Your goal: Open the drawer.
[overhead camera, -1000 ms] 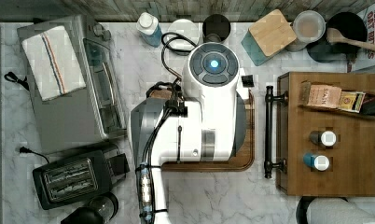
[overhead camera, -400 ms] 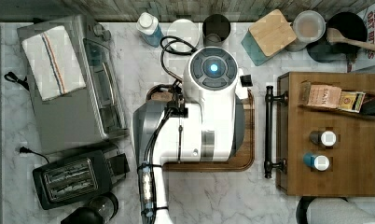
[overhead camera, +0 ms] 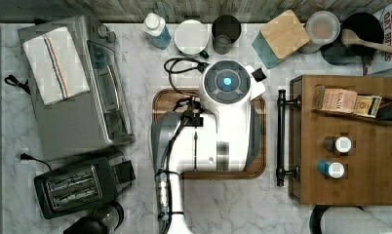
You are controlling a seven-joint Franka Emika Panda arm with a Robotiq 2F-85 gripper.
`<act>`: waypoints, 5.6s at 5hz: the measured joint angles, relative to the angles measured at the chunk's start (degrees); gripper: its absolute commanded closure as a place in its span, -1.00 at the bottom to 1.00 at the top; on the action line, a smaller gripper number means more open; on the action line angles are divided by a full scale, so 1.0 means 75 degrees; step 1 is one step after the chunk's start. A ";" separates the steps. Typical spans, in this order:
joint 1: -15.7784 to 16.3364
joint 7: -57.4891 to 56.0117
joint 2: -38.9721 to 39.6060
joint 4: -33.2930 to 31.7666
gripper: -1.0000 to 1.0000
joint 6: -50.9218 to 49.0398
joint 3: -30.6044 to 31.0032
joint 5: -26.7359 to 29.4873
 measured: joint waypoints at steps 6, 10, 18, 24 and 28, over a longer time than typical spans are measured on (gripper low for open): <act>-0.0827 -0.1391 0.0387 -0.1179 -1.00 0.2926 -0.1260 -0.1628; -0.1085 -0.2260 0.1152 -0.1522 -1.00 0.3713 -0.1332 -0.1287; -0.1127 -0.2559 0.1860 -0.2089 -1.00 0.4254 -0.1299 -0.0828; -0.0300 -0.2316 0.1603 -0.2581 -1.00 0.4433 -0.0700 0.0684; 0.0374 -0.1496 0.1463 -0.2701 -1.00 0.4359 -0.0500 0.0930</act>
